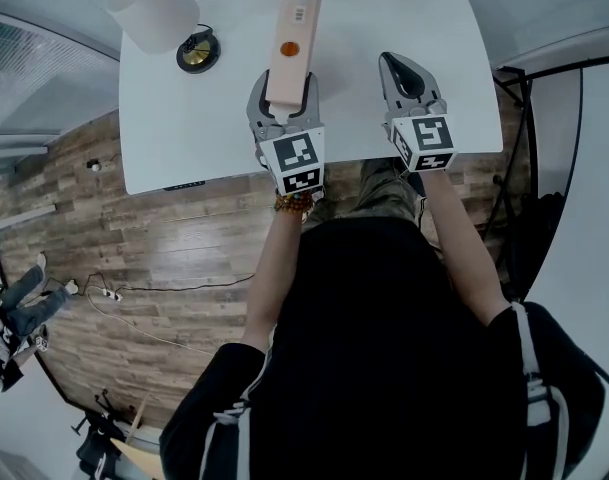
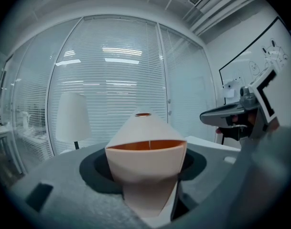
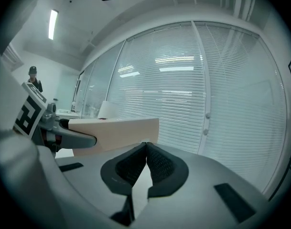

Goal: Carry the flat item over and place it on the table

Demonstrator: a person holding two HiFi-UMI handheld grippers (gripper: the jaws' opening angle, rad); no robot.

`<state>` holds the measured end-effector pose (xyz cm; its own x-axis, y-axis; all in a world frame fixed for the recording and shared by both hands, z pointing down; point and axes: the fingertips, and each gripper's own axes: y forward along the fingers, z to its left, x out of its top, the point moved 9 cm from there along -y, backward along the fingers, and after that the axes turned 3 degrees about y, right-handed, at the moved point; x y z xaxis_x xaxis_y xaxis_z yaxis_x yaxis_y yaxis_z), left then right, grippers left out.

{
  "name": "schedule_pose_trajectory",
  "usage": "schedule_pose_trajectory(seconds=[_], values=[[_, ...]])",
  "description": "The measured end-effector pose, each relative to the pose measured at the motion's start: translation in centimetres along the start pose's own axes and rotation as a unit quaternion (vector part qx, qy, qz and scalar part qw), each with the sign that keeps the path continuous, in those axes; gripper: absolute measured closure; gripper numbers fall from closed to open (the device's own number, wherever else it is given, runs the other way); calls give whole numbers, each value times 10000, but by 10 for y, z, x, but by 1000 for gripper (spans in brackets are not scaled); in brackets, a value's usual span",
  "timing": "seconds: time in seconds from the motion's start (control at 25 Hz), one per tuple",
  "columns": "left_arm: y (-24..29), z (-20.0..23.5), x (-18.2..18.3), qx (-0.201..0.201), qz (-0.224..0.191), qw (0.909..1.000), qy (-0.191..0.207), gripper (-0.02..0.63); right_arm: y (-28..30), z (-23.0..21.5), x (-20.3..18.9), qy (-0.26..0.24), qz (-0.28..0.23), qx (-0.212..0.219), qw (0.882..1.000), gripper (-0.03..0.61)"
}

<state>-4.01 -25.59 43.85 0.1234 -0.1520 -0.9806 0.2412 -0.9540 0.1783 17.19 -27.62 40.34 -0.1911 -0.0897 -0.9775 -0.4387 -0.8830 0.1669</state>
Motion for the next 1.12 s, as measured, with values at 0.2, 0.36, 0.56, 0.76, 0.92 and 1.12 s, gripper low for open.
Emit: schedule_pose_trajectory(seconds=[0.2, 0.36, 0.56, 0.76, 0.92, 1.12], values=[[-1, -3, -5, -27, 50, 10000, 10, 337, 2, 3, -5, 27, 19, 69, 10000, 571], [-4, -5, -8, -20, 82, 10000, 20, 336, 1, 5, -6, 35, 13, 98, 9999, 570], [-6, -8, -15, -68, 127, 9999, -37, 336, -2, 4, -8, 60, 33, 119, 9999, 569], [-9, -15, -25, -94, 119, 9999, -25, 333, -8, 4, -12, 89, 64, 88, 9999, 569], [-10, -19, -36, -165, 147, 9998, 7, 313, -12, 0, -20, 117, 105, 61, 9999, 570], [-12, -25, -48, -387, 371, 9986, -7, 273, -15, -5, -24, 168, 145, 47, 9997, 570]])
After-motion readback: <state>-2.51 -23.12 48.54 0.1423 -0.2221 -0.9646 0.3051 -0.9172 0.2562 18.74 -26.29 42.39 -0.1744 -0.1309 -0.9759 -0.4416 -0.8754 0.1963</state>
